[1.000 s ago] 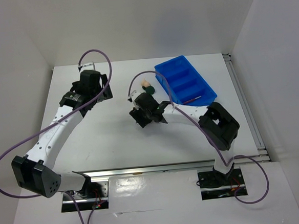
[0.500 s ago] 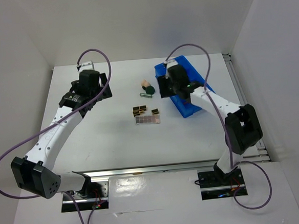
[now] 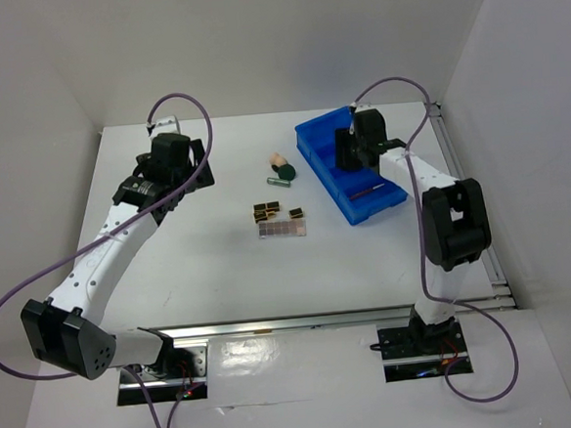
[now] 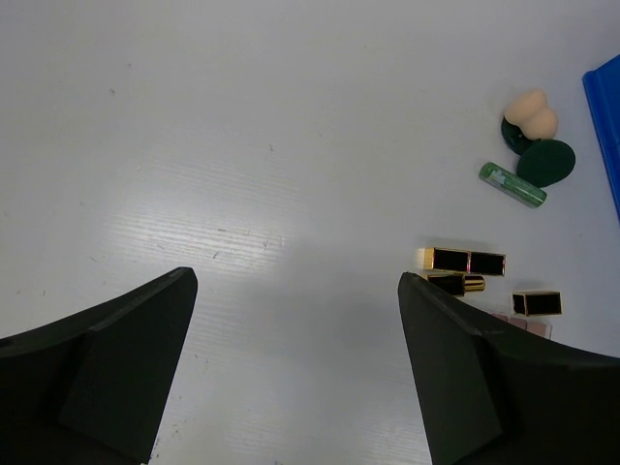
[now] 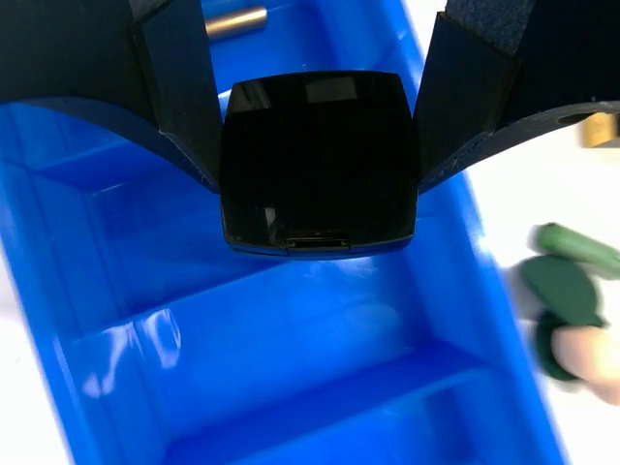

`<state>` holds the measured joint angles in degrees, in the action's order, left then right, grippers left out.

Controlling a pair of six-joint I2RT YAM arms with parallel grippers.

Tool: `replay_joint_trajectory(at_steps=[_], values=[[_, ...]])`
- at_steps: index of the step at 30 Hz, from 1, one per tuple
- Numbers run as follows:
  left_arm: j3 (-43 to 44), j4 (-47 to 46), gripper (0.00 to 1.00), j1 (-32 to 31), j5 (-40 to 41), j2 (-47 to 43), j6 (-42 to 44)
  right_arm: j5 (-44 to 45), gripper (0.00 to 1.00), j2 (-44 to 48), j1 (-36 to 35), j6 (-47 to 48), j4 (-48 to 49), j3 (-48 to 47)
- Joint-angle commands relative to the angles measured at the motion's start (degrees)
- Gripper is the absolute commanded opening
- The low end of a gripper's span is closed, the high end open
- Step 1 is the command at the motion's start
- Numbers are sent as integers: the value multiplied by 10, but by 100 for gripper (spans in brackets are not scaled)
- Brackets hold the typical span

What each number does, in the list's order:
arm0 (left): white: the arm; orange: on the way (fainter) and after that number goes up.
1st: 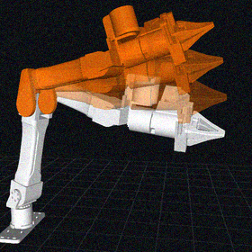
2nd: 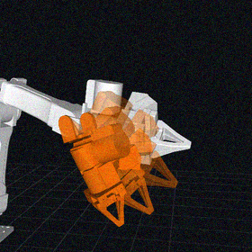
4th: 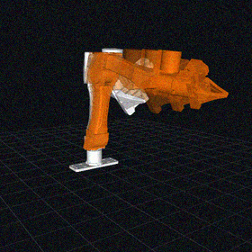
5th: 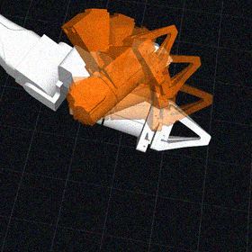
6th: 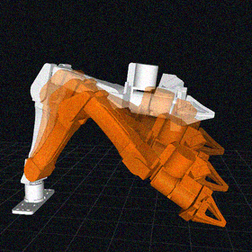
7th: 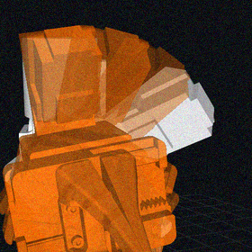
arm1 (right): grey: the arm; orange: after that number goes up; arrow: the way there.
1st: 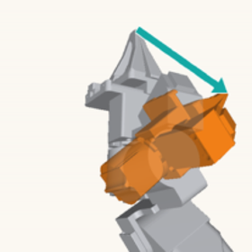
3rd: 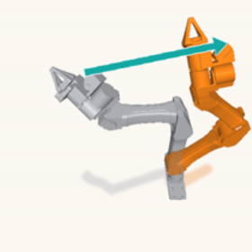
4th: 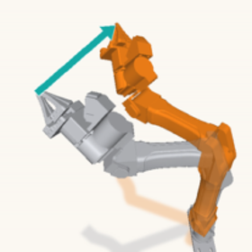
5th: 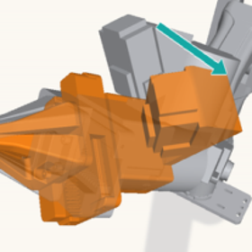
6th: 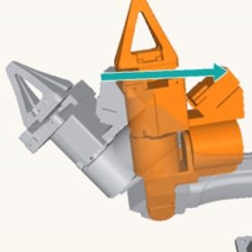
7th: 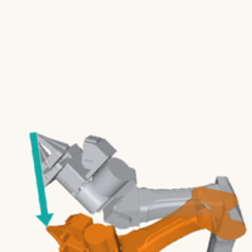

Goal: Organize the makeup

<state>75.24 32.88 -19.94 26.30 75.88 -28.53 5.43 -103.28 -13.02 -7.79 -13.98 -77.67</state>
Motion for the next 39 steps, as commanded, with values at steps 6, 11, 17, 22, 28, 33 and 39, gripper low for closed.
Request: replay_joint_trajectory(at_steps=[6, 11, 17, 22, 28, 33, 39], values=[[10, -11, 100, 3, 1, 5, 10, 3, 90, -40, 17, 4, 24, -37], [10, -11, 100, 3, -5, 5, 10, 32, 100, -20, 5, 4, 24, -42], [10, -11, 100, 3, -10, 10, 10, 56, 88, 31, -53, 21, 12, -53], [10, -11, 100, 3, 1, 4, 3, 90, 57, 43, -169, 48, 63, -26], [-3, -11, 100, 3, 34, -24, -9, -23, 46, 7, -231, 32, 11, -46], [-13, -28, 100, 3, 33, -43, 2, -74, 73, -15, -265, 134, 19, -17], [-13, -23, 100, 3, 39, -43, -5, -119, 85, -36, -287, 209, -4, -7]])
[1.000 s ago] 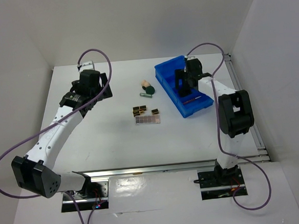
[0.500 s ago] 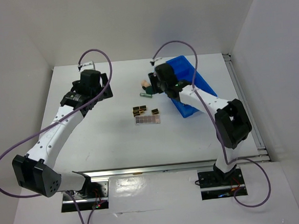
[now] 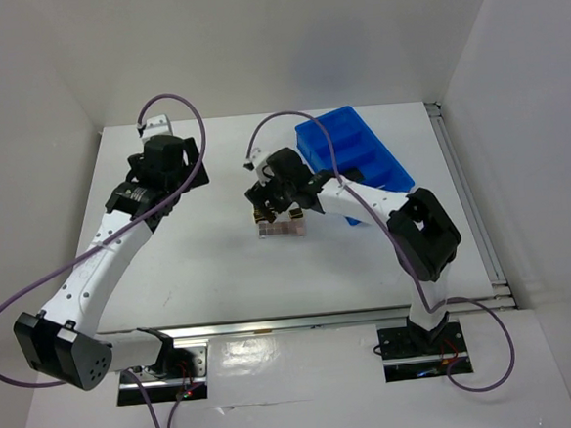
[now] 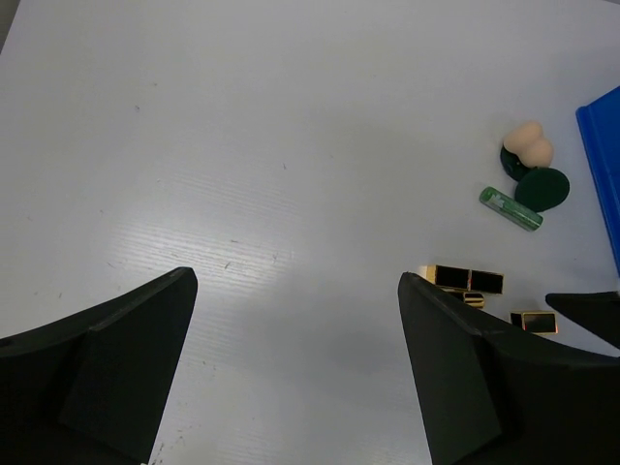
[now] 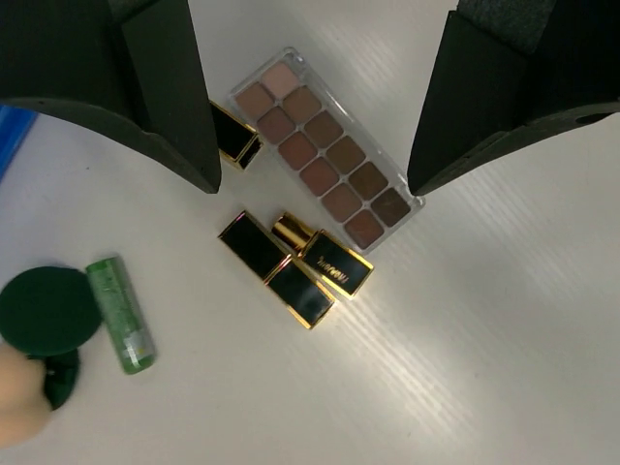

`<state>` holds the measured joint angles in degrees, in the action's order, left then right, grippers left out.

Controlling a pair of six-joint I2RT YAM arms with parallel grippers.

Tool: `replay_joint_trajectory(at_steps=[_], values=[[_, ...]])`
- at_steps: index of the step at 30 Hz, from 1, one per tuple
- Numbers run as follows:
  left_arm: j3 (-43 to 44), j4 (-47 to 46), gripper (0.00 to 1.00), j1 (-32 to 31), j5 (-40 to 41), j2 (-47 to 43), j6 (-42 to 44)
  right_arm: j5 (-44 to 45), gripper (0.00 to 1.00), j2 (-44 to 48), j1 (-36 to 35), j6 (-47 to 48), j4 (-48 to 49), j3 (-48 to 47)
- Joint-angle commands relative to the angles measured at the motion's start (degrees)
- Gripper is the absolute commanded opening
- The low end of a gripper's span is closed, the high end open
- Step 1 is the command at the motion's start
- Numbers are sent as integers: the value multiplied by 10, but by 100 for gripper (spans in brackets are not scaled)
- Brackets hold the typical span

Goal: Organize the makeup

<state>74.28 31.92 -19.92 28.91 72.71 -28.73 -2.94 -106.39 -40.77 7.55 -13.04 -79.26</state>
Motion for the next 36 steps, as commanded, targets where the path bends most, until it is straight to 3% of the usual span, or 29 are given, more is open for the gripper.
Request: replay_joint_trajectory(at_steps=[1, 4, 7, 12, 18, 30, 36], values=[[-4, -13, 100, 3, 13, -12, -3, -41, 85, -5, -15, 62, -7, 16], [-4, -13, 100, 3, 13, -12, -3, -47, 86, -5, -21, 88, -7, 27], [-4, -13, 100, 3, 40, -12, -17, -30, 100, -28, -33, 99, -14, 20], [-15, -13, 100, 3, 67, -28, -38, -44, 100, -45, -39, 115, -23, 13], [52, 51, 100, 14, 34, 9, -38, -51, 100, -56, -39, 120, -23, 30], [40, 38, 100, 14, 21, 10, -38, -41, 99, -94, -39, 126, 8, 47], [35, 33, 100, 14, 21, 10, -33, -41, 90, -99, -39, 121, 14, 60]])
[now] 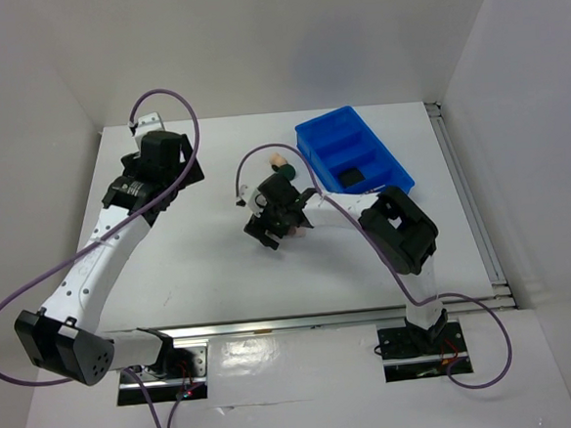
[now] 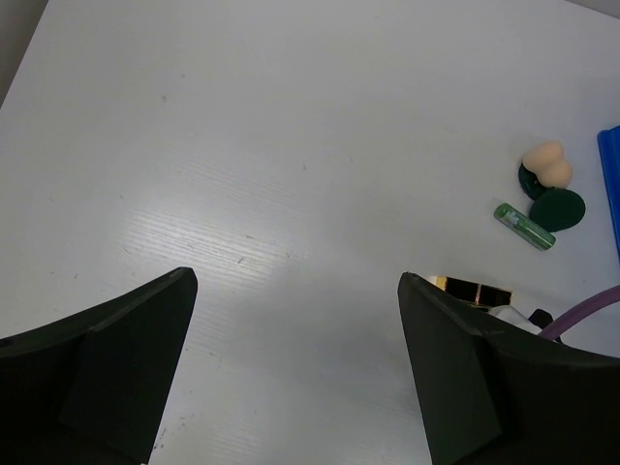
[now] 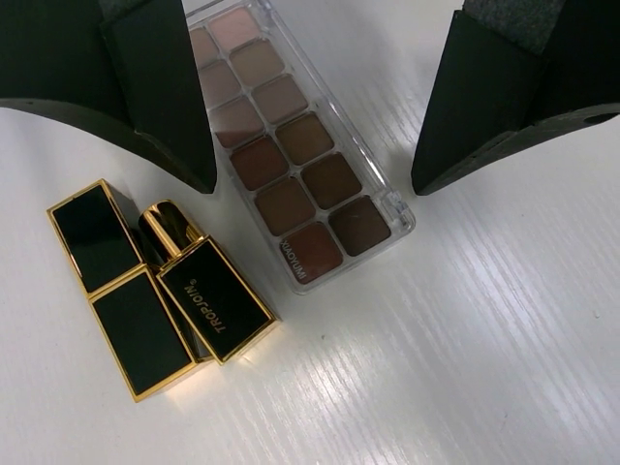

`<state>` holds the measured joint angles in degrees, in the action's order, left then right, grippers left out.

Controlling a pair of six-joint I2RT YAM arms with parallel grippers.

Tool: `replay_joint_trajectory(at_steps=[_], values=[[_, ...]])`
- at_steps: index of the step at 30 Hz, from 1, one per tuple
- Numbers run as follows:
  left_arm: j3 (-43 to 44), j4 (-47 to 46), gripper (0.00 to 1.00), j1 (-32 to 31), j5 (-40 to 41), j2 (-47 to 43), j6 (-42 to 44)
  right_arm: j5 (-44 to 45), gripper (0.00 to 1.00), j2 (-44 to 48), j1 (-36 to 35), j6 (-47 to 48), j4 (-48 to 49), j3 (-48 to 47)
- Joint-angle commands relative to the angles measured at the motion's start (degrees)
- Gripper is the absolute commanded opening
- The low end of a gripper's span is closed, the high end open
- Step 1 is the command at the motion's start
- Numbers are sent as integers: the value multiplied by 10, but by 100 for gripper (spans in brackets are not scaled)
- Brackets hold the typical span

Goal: Organize the makeup

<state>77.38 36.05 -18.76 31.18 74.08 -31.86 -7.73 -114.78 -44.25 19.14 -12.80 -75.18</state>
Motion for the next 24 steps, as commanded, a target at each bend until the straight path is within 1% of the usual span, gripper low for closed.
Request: replay_joint_trajectory(at_steps=[1, 6, 7, 8, 10, 13, 14, 16, 18, 21, 22, 24], values=[[4, -8, 100, 2, -7, -3, -1, 7, 88, -15, -4, 5, 12, 20], [-1, -13, 100, 2, -7, -3, -1, 7, 74, -1, -4, -7, 12, 39], [-1, -13, 100, 2, -7, -3, -1, 7, 68, -1, -4, -12, 12, 45], [-1, -13, 100, 2, -7, -3, -1, 7, 65, 5, -4, -19, 12, 45], [-1, -13, 100, 2, -7, -3, -1, 1, 65, 12, -4, -19, 6, 50], [-1, -13, 100, 2, -12, -3, -1, -14, 60, 18, -4, -32, -16, 44], [-1, -13, 100, 2, -12, -3, -1, -25, 57, 18, -4, -32, -24, 44], [-1, -13, 100, 2, -12, -3, -1, -33, 57, 18, -4, -38, -48, 28], [-7, -19, 100, 2, -12, -3, -1, -39, 61, 18, -4, -43, -62, 21], [-7, -19, 100, 2, -12, -3, -1, -20, 75, 24, -4, -43, -68, 27], [-7, -19, 100, 2, -12, -3, -1, -13, 82, 31, -4, -48, -68, 28], [-7, -19, 100, 2, -12, -3, -1, -8, 83, 36, -4, -48, -62, 35]])
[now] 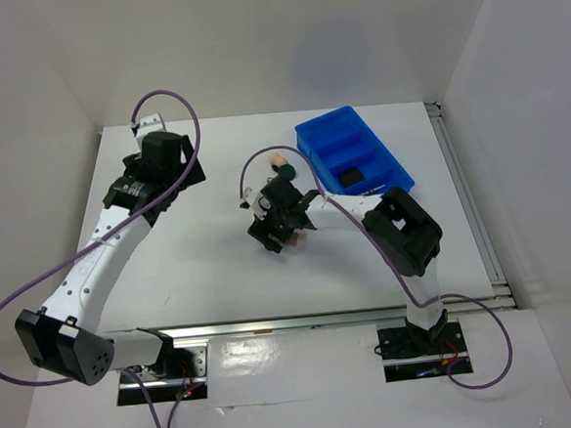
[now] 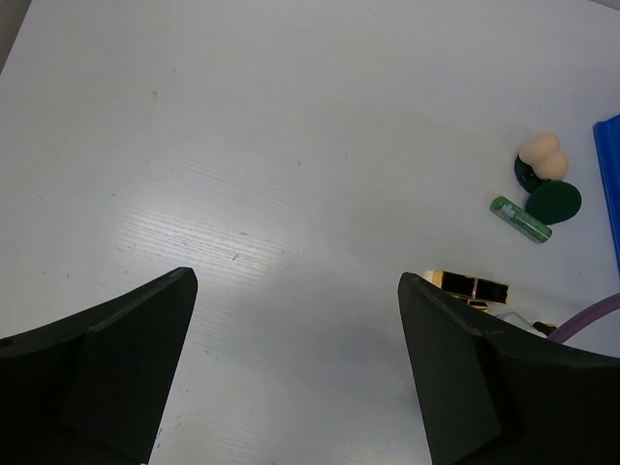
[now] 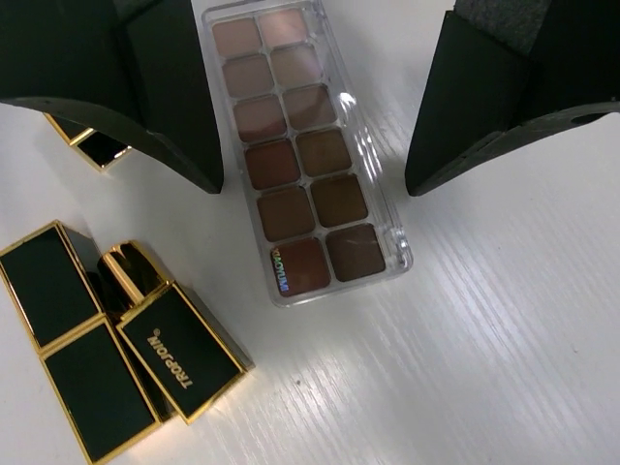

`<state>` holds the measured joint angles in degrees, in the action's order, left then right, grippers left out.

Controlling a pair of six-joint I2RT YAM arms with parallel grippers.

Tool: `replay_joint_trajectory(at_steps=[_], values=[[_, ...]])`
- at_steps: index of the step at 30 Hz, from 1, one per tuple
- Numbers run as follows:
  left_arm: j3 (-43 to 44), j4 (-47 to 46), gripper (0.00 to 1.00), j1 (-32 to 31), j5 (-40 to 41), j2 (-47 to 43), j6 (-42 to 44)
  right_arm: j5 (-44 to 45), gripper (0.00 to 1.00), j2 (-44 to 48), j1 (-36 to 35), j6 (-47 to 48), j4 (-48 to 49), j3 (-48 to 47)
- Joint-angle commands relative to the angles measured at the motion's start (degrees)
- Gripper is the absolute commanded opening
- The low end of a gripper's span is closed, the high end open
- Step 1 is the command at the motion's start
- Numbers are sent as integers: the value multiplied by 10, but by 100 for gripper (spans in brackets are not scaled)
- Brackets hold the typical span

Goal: Organize the makeup

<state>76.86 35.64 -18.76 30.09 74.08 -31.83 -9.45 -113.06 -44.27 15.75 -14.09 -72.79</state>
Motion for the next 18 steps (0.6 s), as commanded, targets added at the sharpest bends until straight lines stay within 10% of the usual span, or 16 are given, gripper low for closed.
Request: replay_joint_trajectory(at_steps=[1, 18], values=[[-1, -14, 100, 2, -1, -3, -2, 16, 83, 19, -4, -14, -44, 25], [-1, -14, 100, 2, -6, -14, -2, 28, 44, 80, -15, -36, -38, 53]])
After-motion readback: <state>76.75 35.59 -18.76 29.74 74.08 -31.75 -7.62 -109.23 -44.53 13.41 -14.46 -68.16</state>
